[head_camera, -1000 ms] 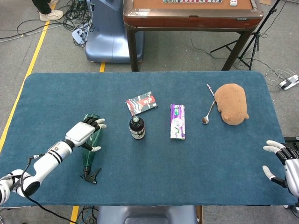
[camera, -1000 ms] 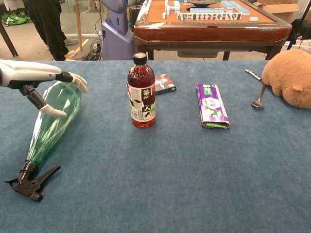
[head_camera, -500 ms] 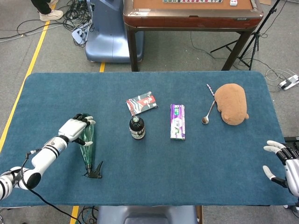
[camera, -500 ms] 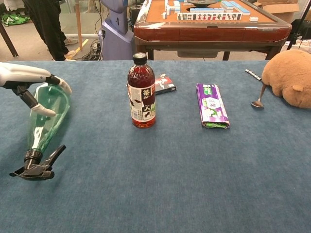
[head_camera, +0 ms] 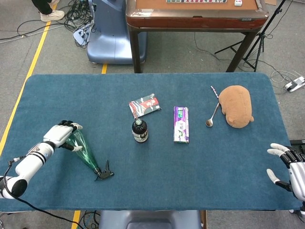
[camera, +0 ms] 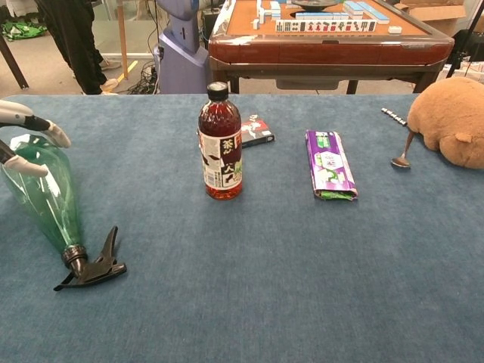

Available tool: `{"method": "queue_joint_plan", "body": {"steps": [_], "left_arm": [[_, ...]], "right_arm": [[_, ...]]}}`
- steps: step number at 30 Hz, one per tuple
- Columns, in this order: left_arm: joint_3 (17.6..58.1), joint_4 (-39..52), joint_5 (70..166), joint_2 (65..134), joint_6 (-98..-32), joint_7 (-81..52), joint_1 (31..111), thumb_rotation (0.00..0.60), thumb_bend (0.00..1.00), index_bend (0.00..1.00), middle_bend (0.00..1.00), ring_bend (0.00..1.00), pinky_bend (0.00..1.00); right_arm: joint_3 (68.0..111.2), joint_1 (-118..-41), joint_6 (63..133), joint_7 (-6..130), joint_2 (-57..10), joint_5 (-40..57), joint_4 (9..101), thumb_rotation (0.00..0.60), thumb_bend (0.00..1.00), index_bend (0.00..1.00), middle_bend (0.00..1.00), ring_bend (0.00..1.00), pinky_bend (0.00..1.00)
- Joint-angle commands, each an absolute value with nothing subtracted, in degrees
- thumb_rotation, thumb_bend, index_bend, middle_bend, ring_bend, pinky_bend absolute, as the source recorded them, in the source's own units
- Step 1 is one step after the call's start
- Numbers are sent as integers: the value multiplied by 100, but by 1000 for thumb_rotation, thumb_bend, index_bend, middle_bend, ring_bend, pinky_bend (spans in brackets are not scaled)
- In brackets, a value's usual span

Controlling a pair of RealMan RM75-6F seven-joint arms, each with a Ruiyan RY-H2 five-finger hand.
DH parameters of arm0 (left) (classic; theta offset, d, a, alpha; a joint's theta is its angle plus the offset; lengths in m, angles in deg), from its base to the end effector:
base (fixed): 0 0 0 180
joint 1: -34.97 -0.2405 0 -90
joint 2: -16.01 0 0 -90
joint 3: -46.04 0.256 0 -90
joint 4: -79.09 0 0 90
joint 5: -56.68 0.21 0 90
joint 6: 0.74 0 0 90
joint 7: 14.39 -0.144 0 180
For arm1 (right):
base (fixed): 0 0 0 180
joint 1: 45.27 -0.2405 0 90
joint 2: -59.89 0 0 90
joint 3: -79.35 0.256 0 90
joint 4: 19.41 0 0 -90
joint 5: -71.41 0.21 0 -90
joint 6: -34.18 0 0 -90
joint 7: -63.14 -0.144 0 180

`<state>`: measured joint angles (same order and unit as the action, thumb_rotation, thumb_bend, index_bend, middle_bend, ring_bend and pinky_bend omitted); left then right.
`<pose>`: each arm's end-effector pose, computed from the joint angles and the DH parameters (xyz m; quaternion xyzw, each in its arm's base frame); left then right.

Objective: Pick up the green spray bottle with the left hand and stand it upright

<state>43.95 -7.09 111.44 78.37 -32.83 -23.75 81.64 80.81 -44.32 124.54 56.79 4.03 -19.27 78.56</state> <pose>-0.2454 0.3686 0.1013 -0.7576 -0.4474 -0.1696 0.4440 -0.3029 -0.1442 0.1988 0.5747 -0.3988 0.4140 0.5826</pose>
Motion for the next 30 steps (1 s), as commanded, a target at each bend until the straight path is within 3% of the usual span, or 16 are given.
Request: {"method": "queue_joint_plan", "body": {"steps": [1, 4, 5, 14, 30], "left_arm": [[4414, -864, 11449, 7770, -3658, -2280, 7959, 415, 232, 154, 137, 0, 0], [4438, -965, 12118, 7767, -4193, -2146, 7699, 576, 232, 147, 135, 0, 0], [4487, -954, 12500, 7776, -4435, -2108, 7595, 595, 232, 144, 134, 0, 0], [4965, -699, 14601, 7946, -5581, -2010, 7229, 600, 231, 137, 125, 0, 0], [5188, 35, 15265, 8744, -5532, -3274, 7244, 600, 231, 141, 107, 0, 0]], "right_arm": [[8079, -4428, 12457, 5676, 404, -1928, 7850, 600, 270, 318, 245, 184, 295], [8080, -4430, 12450, 5677, 405, -1921, 7850, 600, 269, 318, 244, 184, 295], [8081, -4435, 12441, 5683, 406, -1923, 7853, 600, 269, 318, 244, 184, 295], [8089, -4473, 12387, 5746, 401, -1923, 7894, 600, 270, 318, 244, 184, 295], [8073, -4443, 12414, 5773, 423, -1919, 7925, 600, 270, 318, 245, 184, 295]]}}
